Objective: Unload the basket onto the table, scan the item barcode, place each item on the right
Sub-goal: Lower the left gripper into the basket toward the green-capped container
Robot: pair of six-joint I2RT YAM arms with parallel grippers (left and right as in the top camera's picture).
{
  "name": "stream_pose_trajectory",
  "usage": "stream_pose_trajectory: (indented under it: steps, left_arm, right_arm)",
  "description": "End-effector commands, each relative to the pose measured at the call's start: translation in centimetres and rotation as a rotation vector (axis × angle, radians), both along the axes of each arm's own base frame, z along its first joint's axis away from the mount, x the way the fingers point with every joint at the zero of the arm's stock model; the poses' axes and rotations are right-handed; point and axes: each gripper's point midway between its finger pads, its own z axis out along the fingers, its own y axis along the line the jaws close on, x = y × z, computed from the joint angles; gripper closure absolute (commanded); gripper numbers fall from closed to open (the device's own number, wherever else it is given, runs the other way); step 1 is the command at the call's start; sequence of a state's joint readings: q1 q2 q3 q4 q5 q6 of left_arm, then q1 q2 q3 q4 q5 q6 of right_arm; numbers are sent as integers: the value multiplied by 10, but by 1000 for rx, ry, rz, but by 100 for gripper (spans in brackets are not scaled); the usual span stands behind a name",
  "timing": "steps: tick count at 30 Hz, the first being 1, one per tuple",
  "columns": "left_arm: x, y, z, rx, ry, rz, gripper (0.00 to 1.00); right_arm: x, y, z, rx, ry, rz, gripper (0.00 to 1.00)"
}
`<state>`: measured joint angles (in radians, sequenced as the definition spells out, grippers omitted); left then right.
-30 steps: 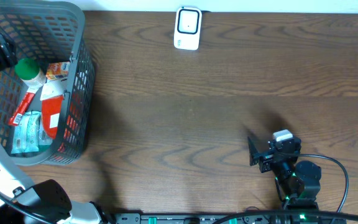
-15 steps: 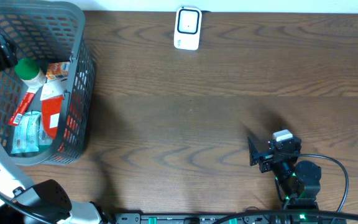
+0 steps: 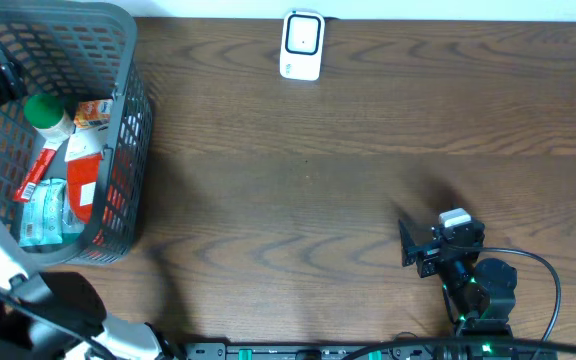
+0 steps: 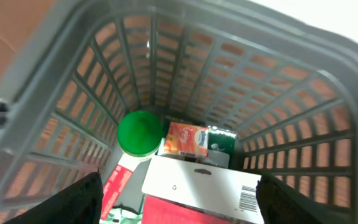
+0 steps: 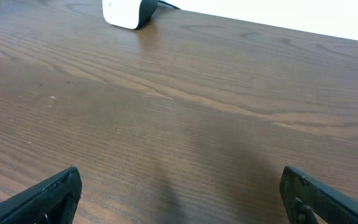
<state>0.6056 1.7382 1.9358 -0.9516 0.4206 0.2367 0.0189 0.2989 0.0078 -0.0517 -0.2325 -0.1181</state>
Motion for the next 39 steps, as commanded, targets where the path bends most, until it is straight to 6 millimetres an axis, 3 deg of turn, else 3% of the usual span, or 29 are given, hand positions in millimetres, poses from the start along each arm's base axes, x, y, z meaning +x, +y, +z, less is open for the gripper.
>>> stream_pose_trajectory:
  steps: [1,8,24,27,31,39]
  left_arm:
    - [12,4,-16,-26,19,-10,21]
    - [23,20,-24,-33,15,75,21]
    - [52,-14,-23,103,35,70,21]
    - [55,-11,-25,79,29,108,20]
    - [60,-9,-38,22,46,147,20]
    - [78,0,-89,-44,123,180,20]
  right_arm:
    - [-1,3,-1,-8,0,15,1]
    - [-1,3,-1,-8,0,15,1]
    - [-1,2,-1,-8,0,15,1]
    - [-1,3,-1,-8,0,15,1]
    - [-1,3,-1,-8,0,15,1]
    - [-1,3,-1,-8,0,15,1]
